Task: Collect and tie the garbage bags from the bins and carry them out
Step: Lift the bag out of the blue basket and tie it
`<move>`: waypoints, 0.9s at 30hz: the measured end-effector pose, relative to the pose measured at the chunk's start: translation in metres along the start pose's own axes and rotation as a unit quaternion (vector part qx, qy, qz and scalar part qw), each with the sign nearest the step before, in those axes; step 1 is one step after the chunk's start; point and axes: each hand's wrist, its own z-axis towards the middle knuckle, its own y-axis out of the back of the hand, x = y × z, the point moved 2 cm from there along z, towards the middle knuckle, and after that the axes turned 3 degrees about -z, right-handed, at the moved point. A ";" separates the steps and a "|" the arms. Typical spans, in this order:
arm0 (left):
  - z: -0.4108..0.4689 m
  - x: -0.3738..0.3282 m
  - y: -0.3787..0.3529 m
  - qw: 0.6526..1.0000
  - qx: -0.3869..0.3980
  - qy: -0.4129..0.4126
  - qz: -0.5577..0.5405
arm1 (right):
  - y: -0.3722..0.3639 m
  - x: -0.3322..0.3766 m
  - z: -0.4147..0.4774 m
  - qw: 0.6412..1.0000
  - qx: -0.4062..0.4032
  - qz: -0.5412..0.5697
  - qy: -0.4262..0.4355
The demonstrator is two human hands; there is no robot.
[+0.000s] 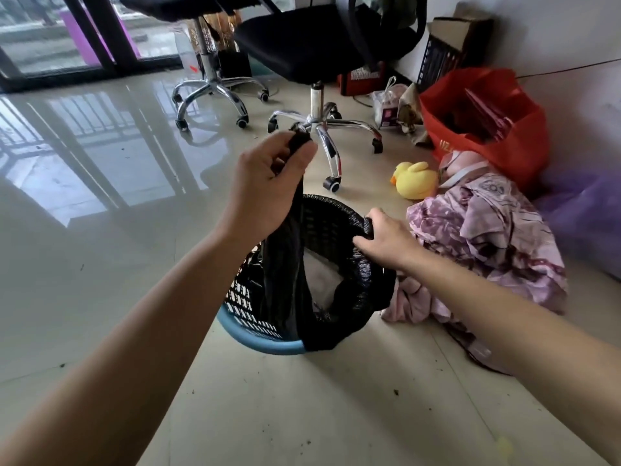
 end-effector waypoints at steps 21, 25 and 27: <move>-0.011 0.069 0.031 0.980 -0.052 0.167 -0.099 | 0.075 -0.041 -0.020 0.938 -0.140 0.316 0.012; -0.034 0.109 0.039 0.943 0.178 0.254 -0.120 | 0.040 -0.042 -0.044 0.931 -0.088 0.347 0.073; -0.037 0.125 0.051 0.912 0.240 0.292 -0.161 | 0.025 -0.044 -0.055 0.942 -0.082 0.307 0.108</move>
